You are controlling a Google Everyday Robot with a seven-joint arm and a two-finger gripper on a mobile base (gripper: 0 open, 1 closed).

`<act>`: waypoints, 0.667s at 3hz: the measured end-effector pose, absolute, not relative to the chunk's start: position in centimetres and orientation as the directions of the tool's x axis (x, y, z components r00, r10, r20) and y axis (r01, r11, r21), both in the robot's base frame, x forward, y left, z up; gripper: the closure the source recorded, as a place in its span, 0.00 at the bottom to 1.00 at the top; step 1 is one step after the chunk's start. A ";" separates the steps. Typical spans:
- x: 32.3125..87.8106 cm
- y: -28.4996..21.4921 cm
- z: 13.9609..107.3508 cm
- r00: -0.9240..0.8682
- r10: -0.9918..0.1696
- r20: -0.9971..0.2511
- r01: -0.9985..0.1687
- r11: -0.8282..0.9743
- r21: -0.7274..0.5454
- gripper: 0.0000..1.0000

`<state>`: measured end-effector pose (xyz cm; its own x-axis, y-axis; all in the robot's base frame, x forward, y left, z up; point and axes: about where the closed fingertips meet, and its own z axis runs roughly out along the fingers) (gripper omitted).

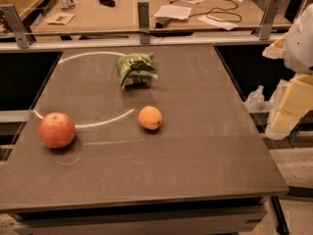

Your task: Pick orange

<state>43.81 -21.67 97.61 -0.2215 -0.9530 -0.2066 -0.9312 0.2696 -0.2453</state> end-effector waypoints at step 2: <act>43.9 -21.6 97.5 -0.226 -0.943 -0.245 -0.933 0.282 -0.224 0.00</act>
Offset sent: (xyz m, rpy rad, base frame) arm 0.0015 -0.0005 -0.0072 0.1058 0.0491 -0.0035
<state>43.90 -21.65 97.51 -0.2259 -0.9429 -0.2449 -0.9329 0.2818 -0.2244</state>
